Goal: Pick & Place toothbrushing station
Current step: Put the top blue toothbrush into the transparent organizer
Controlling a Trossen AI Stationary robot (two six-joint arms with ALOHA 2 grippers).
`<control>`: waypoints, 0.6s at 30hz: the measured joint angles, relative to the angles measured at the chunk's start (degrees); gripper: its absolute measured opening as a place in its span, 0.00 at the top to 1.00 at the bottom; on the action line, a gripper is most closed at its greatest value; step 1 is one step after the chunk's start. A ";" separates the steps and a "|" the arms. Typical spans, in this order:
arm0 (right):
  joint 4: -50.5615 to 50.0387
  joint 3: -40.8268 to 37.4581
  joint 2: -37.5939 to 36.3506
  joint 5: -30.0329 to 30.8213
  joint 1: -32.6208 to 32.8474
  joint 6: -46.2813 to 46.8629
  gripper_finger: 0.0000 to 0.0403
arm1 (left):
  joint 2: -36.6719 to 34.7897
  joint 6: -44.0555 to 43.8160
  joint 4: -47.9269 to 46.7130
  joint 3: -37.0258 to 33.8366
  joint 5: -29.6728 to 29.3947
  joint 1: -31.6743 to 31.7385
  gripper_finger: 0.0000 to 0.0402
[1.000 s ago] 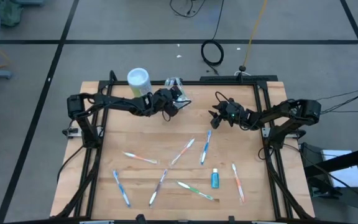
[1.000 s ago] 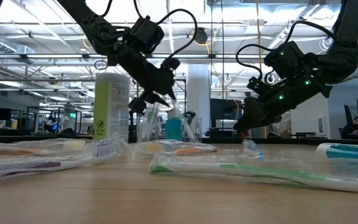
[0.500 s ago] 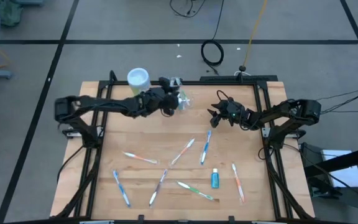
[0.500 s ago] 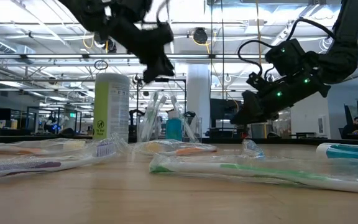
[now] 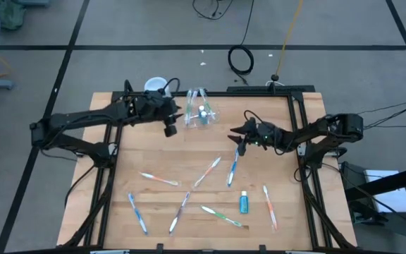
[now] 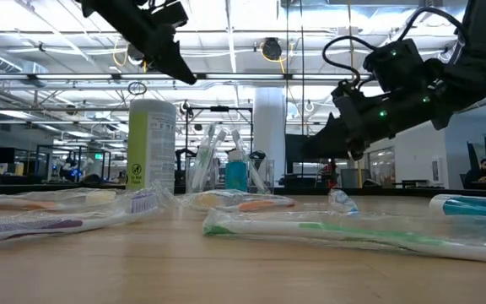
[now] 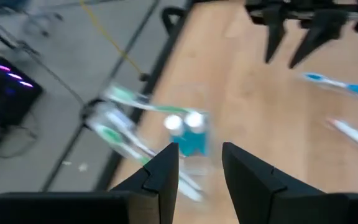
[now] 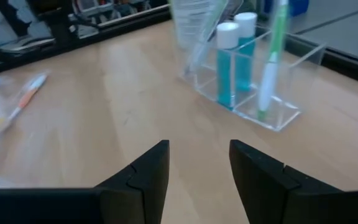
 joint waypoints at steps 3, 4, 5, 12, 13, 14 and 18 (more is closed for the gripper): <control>-0.89 0.00 0.00 0.07 0.96 0.53 0.60 | -0.29 -2.16 0.34 -1.67 1.14 -0.52 0.68; -1.26 0.01 0.00 0.10 1.29 0.84 0.60 | -0.26 -2.42 0.60 -2.26 1.13 -0.63 0.68; -2.07 0.03 0.00 0.13 1.72 0.86 0.60 | 0.07 -2.54 0.85 -2.91 1.12 -0.87 0.68; -13.32 0.02 0.00 0.14 4.97 5.69 0.60 | 1.02 -4.47 7.84 -7.81 1.08 -2.47 0.68; -14.21 0.02 0.00 0.19 5.33 7.77 0.60 | 1.06 -4.47 8.45 -8.33 1.05 -2.76 0.68; -14.46 0.02 0.00 0.21 5.72 9.29 0.60 | 1.12 -4.49 9.31 -8.70 1.06 -3.08 0.68; -14.40 0.02 0.00 0.36 6.46 8.45 0.60 | 1.02 -4.23 12.78 -8.88 1.07 -4.03 0.68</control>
